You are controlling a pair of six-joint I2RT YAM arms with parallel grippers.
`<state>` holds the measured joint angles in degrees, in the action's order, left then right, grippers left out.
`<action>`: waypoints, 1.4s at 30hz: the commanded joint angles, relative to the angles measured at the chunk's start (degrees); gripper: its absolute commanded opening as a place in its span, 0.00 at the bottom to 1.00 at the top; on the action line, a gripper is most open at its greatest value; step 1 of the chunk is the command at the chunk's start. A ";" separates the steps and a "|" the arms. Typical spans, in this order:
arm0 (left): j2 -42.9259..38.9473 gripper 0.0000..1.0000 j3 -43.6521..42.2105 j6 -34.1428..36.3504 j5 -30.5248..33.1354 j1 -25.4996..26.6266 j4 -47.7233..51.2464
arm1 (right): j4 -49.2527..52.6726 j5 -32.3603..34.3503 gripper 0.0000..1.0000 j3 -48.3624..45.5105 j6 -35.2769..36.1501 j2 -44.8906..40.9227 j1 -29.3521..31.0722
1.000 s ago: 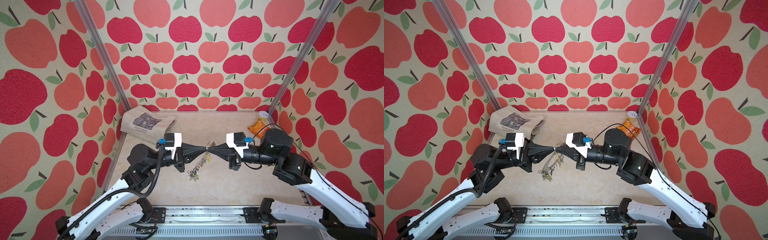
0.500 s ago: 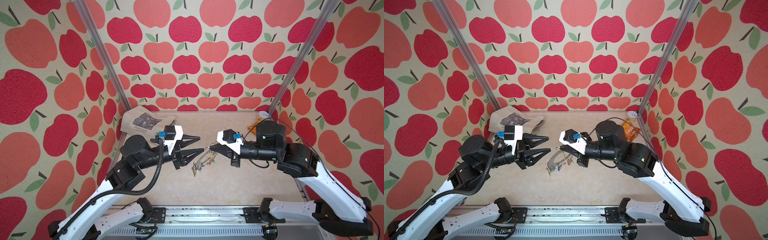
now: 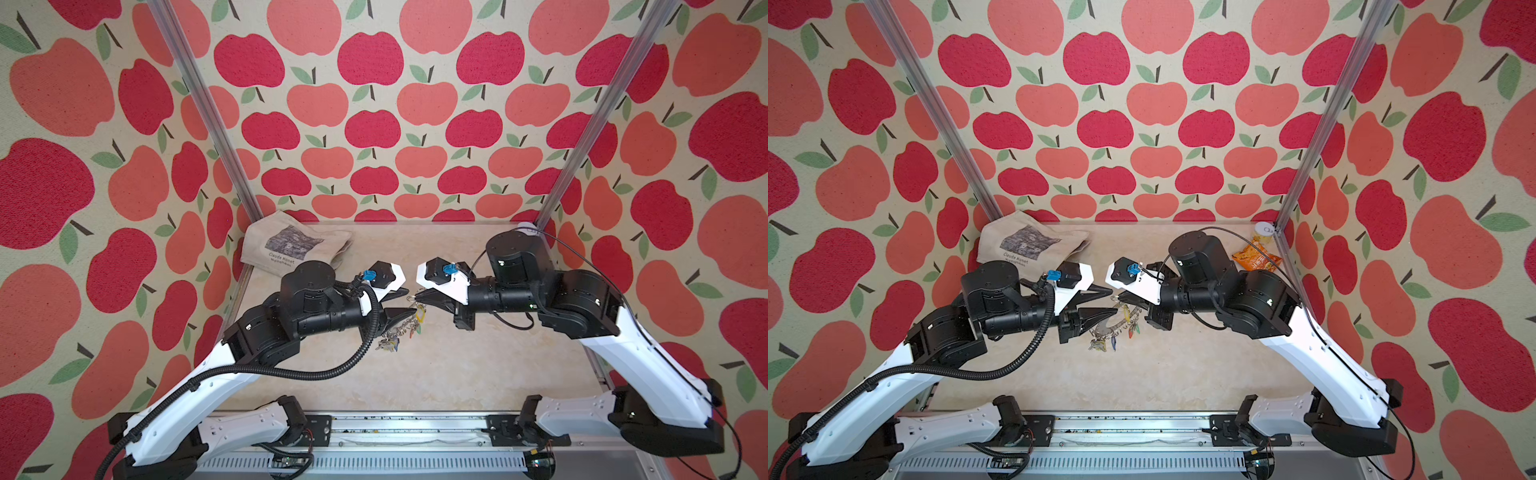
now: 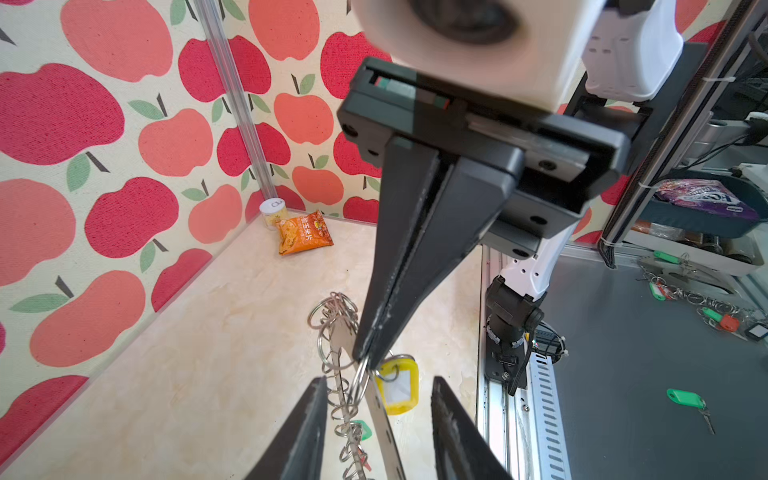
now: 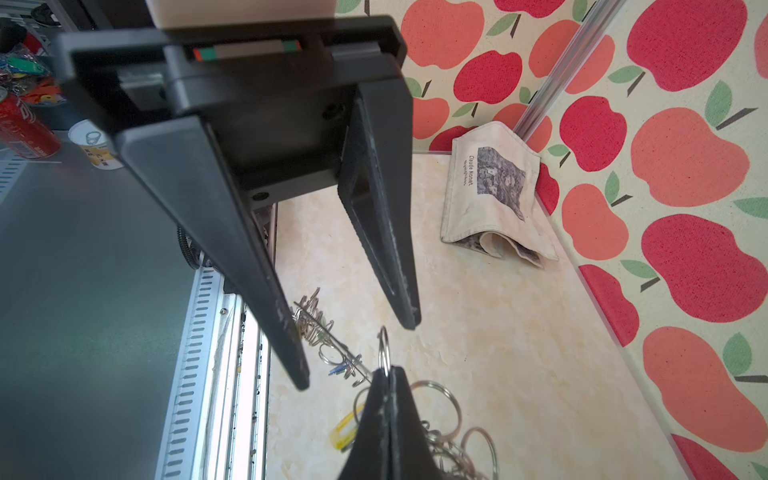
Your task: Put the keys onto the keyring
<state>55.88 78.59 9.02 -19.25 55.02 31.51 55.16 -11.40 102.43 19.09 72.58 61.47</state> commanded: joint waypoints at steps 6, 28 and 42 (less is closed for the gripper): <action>-0.81 0.37 0.50 2.64 2.00 1.03 -0.11 | -0.37 -1.02 0.00 2.69 0.95 0.14 0.31; -0.68 0.21 -2.14 3.24 2.29 1.53 -4.06 | -3.49 -2.46 0.00 0.86 0.17 -0.78 1.18; -0.59 0.06 -1.95 2.96 2.19 1.66 -4.39 | -4.15 -2.68 0.00 0.48 0.05 -1.05 1.63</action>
<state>55.16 76.79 11.94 -17.15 56.27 28.45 54.87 -12.91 102.85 19.29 72.86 62.24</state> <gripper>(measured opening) 0.079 0.044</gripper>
